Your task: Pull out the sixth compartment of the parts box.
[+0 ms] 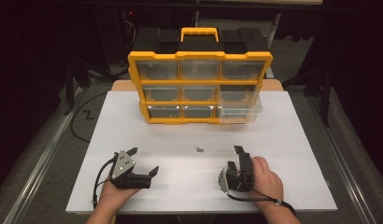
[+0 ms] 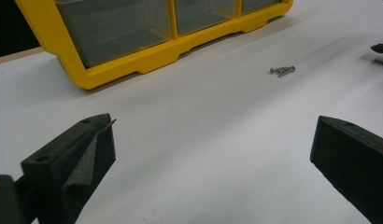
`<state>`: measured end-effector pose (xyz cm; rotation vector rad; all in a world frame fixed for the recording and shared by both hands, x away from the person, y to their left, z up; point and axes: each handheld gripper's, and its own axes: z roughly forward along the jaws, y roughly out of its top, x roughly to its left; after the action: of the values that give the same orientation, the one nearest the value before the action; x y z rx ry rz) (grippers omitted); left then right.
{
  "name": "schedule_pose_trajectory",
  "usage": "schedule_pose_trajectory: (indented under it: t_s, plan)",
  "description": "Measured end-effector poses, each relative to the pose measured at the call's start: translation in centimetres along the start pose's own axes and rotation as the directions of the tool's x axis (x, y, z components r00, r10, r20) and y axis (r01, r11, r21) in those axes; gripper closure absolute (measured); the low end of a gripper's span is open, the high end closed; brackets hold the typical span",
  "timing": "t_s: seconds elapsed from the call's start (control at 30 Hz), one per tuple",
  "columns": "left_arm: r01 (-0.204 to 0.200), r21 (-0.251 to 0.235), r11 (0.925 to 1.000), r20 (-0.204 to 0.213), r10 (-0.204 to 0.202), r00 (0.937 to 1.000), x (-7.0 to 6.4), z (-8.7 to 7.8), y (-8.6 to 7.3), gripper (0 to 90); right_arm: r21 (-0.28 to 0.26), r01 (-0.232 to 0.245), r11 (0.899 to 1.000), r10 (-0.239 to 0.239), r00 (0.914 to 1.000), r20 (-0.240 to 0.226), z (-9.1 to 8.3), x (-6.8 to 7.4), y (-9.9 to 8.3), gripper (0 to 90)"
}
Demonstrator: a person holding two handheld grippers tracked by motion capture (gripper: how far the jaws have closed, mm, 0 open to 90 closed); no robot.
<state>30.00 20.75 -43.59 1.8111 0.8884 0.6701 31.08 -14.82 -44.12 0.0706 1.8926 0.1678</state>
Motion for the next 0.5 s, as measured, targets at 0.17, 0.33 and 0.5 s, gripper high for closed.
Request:
schedule_pose_trajectory:
  t_s: [0.17,0.33,0.5]
  plan:
    - [-0.002,-0.001,1.0000,0.001,0.002,1.0000,-0.11,0.05,0.04,0.9,-0.020,-0.057,0.998,0.058,0.9982,0.018,-0.22,-0.34,-0.44,16.2]
    - [-0.006,0.007,1.0000,0.002,0.006,1.0000,-0.17,0.16,-0.01,0.9,-0.044,-0.059,0.997,0.060,0.9978,0.026,-0.31,-0.43,-0.62,13.5]
    - [-0.002,0.005,1.0000,0.002,0.002,1.0000,-0.23,0.16,-0.05,0.9,-0.048,-0.059,0.997,0.060,0.9981,0.015,0.01,-0.36,-0.73,7.4]
